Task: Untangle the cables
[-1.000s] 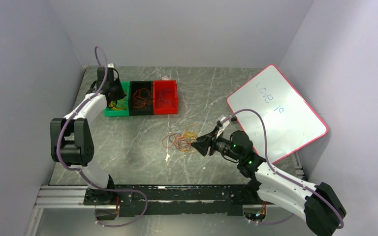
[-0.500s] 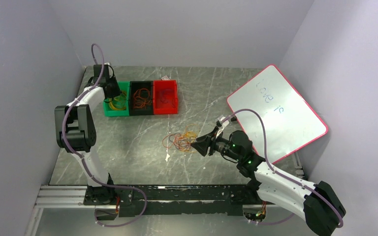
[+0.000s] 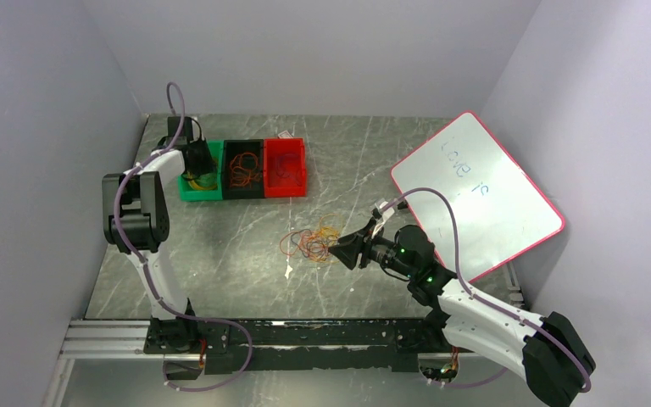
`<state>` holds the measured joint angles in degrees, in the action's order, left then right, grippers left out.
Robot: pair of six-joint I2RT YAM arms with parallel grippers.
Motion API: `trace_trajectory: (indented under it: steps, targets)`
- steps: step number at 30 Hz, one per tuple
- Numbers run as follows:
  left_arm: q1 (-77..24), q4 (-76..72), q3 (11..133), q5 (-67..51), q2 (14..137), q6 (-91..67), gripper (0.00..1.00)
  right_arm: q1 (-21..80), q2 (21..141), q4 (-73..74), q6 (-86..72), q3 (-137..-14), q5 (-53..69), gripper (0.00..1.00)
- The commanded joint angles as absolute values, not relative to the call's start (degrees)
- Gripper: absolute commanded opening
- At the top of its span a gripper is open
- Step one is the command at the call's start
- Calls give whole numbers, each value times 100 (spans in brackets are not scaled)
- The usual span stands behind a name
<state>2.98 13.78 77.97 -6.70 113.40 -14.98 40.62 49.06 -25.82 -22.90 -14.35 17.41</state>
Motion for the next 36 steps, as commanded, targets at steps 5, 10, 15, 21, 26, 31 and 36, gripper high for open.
trace_trajectory:
  steps: [5, 10, 15, 21, 26, 31, 36]
  targets:
    - [352, 1500, 7986, -750, 11015, -1452, 31, 4101, 4891, -2689, -2253, -1415, 1779, 52]
    - [352, 1572, 8067, -765, 10773, -1424, 37, 4096, 4920, -2726, -2267, -1415, 1795, 52]
    - [352, 1733, 8234, -667, 10606, -1336, 45, 4096, 4925, -2742, -2287, -1413, 1803, 52]
    - [352, 1846, 8193, -465, 10425, -1258, 57, 4102, 4938, -2801, -2335, -1389, 1811, 52]
    - [352, 1839, 8051, -475, 10290, -1252, 52, 4099, 4954, -2810, -2339, -1389, 1844, 52]
    - [352, 1864, 8036, -445, 10372, -1218, 39, 4098, 4924, -2804, -2355, -1386, 1830, 52]
    - [352, 1921, 8078, -411, 10565, -1204, 37, 4096, 4865, -2738, -2333, -1389, 1814, 52]
